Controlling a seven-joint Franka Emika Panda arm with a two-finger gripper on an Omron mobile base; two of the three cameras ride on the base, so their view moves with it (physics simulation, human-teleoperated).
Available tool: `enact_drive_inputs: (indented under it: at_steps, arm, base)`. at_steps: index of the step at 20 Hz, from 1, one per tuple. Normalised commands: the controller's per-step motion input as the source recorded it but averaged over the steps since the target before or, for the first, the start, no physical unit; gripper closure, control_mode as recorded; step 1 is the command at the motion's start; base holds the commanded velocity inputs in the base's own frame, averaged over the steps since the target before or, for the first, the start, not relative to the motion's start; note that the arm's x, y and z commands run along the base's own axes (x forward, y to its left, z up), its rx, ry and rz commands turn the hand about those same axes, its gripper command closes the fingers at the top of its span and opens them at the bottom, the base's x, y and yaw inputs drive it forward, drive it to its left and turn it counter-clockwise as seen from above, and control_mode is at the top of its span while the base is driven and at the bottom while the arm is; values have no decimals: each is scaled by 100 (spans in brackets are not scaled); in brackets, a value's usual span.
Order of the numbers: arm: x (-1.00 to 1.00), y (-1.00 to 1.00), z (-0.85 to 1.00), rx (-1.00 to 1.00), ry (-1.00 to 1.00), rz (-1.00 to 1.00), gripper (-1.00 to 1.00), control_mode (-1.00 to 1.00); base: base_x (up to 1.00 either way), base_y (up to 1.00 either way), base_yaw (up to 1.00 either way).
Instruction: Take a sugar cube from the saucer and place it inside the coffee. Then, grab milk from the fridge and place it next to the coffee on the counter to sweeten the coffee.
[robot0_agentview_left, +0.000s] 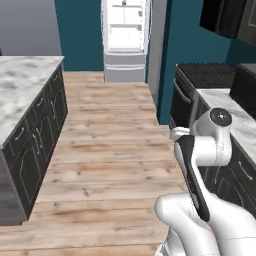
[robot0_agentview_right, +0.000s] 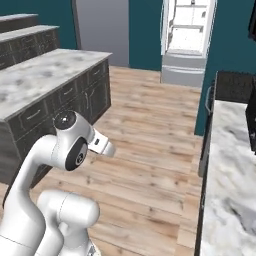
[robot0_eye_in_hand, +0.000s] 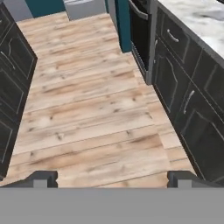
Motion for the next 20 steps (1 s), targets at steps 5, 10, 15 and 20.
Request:
enact_drive_inputs:
  at_steps: [5, 10, 15, 20]
  arm:
    - [0, 0, 0, 0, 0, 0, -100, 100]
    - [0, 0, 0, 0, 0, 0, -100, 100]
    - [0, 0, 0, 0, 0, 0, -100, 100]
    - [0, 0, 0, 0, 0, 0, -100, 100]
  base:
    - [100, -9, 9]
    - [100, -1, 6]
    - [100, 0, 4]
    - [100, 0, 3]
